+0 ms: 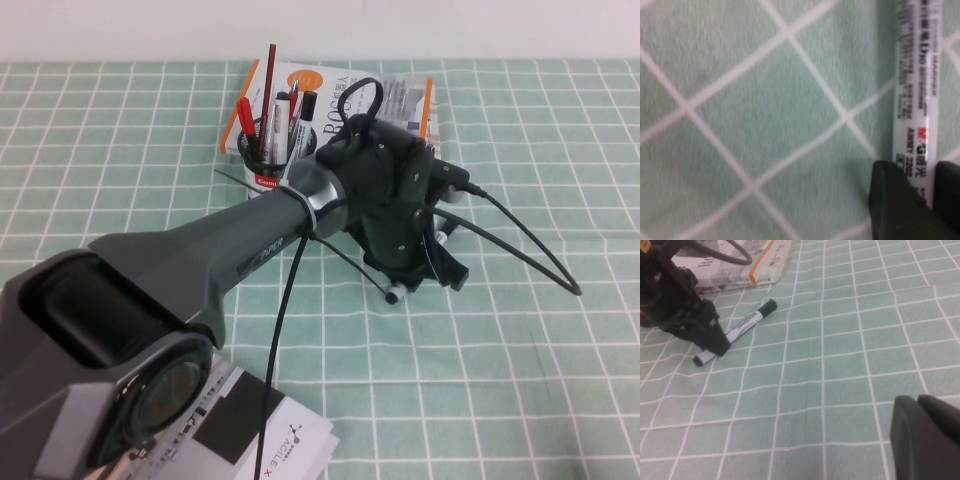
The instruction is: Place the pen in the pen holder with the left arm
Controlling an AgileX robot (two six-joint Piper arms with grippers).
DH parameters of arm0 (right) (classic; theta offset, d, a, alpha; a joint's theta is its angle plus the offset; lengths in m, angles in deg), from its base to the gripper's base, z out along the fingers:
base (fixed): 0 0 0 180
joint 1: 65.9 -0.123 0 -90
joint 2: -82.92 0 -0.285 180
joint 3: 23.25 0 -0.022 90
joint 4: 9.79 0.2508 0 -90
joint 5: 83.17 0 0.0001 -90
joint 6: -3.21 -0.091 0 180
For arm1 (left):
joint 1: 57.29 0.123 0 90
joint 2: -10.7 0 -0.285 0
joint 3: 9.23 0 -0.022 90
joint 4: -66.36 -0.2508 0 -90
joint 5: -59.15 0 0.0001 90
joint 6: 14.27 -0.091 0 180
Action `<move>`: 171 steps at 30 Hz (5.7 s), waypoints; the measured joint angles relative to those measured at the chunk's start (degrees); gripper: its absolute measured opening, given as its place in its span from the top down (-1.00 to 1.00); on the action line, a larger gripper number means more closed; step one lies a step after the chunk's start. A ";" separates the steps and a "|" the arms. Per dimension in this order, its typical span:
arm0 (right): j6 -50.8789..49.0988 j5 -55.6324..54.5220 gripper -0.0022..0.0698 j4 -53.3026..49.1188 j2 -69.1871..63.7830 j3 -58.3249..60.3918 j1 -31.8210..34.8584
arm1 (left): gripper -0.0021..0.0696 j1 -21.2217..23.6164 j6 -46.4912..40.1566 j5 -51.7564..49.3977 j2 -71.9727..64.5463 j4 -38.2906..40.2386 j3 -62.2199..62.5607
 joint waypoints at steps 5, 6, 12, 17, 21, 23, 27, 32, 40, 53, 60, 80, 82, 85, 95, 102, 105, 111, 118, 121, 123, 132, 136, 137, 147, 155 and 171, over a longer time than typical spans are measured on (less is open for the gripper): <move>0.00 0.00 1.00 0.00 0.00 0.00 0.00 | 0.63 -0.20 -0.92 -5.94 0.37 -0.31 0.11; 0.00 0.00 1.00 0.00 0.00 0.00 0.00 | 0.63 -0.20 -1.26 -6.65 0.52 -0.42 0.18; 0.00 0.00 1.00 0.00 0.00 0.00 0.00 | 0.63 -0.20 -6.36 -8.53 0.55 -0.54 0.18; 0.00 0.00 1.00 0.00 0.00 0.00 0.00 | 0.63 -0.20 -8.68 -10.03 1.37 -0.54 0.08; 0.00 0.00 1.00 0.00 0.00 0.00 0.00 | 0.63 -0.20 -8.81 -11.24 4.42 -0.43 -0.38; 0.00 0.00 1.00 0.00 0.00 0.00 0.00 | 0.63 -0.20 -8.81 -10.37 7.00 0.00 -0.77; 0.00 0.00 1.00 0.00 0.00 0.00 0.00 | 0.63 -0.20 -8.81 -7.59 14.13 0.00 -4.41; 0.00 0.00 1.00 0.00 0.00 0.00 0.00 | 0.63 0.36 -8.81 3.50 23.07 0.00 -17.03; 0.00 0.00 1.00 0.00 0.00 0.00 0.00 | 0.63 4.05 -8.61 40.34 37.77 0.82 -42.81; 0.00 0.00 1.00 0.00 0.00 0.00 0.00 | 0.63 13.36 -3.95 86.74 42.11 2.20 -62.59; 0.00 0.00 1.00 0.00 0.00 0.00 0.00 | 0.63 17.39 4.51 100.16 34.40 1.31 -62.59; 0.00 0.00 1.00 0.00 0.00 0.00 0.00 | 0.63 20.19 11.26 104.16 18.96 -2.77 -53.31; 0.00 0.00 1.00 0.00 0.00 0.00 0.00 | 0.63 20.19 11.26 103.52 18.74 -2.77 -53.31; 0.00 0.00 1.00 0.00 0.00 0.00 0.00 | 0.63 20.19 11.26 102.60 18.61 -2.77 -53.26; 0.00 0.00 1.00 0.00 0.00 0.00 0.00 | 0.63 20.19 10.96 98.88 18.61 -3.16 -53.04; 0.00 0.00 1.00 0.00 0.00 0.00 0.00 | 0.56 20.19 10.94 98.88 18.61 -6.93 -53.04; 0.00 0.00 1.00 0.00 0.00 0.00 0.00 | 0.23 20.19 10.84 98.88 18.61 -7.17 -53.04; 0.00 0.00 1.00 0.00 0.00 0.00 0.00 | -0.25 20.19 10.84 98.05 20.46 -6.17 -53.89; 0.00 0.00 1.00 0.00 0.00 0.00 0.00 | -0.07 20.19 8.92 90.75 30.56 -5.66 -59.74; 0.00 0.00 1.00 0.00 0.00 0.00 0.00 | 0.37 20.19 8.62 88.60 37.24 -7.25 -63.59; 0.00 0.00 1.00 0.00 0.00 0.00 0.00 | 0.67 20.19 8.49 88.35 41.59 -8.87 -66.40; 0.00 0.00 1.00 0.00 0.00 0.00 0.00 | 0.94 20.19 8.15 86.50 60.96 -11.09 -79.35; 0.00 0.00 1.00 0.00 0.00 0.00 0.00 | 0.94 20.19 8.15 85.06 69.62 -10.99 -85.84; 0.00 0.00 1.00 0.00 0.00 0.00 0.00 | 0.94 20.19 8.48 84.69 71.55 -10.86 -87.31; 0.00 0.00 1.00 0.00 0.00 0.00 0.00 | 0.94 20.19 9.35 78.46 85.75 -13.70 -97.97; 0.00 0.00 1.00 0.00 0.00 0.00 0.00 | 0.94 20.19 9.11 76.87 88.31 -13.70 -98.89; 0.00 0.00 1.00 0.00 0.00 0.00 0.00 | 0.94 24.14 8.65 62.65 98.80 -12.99 -99.21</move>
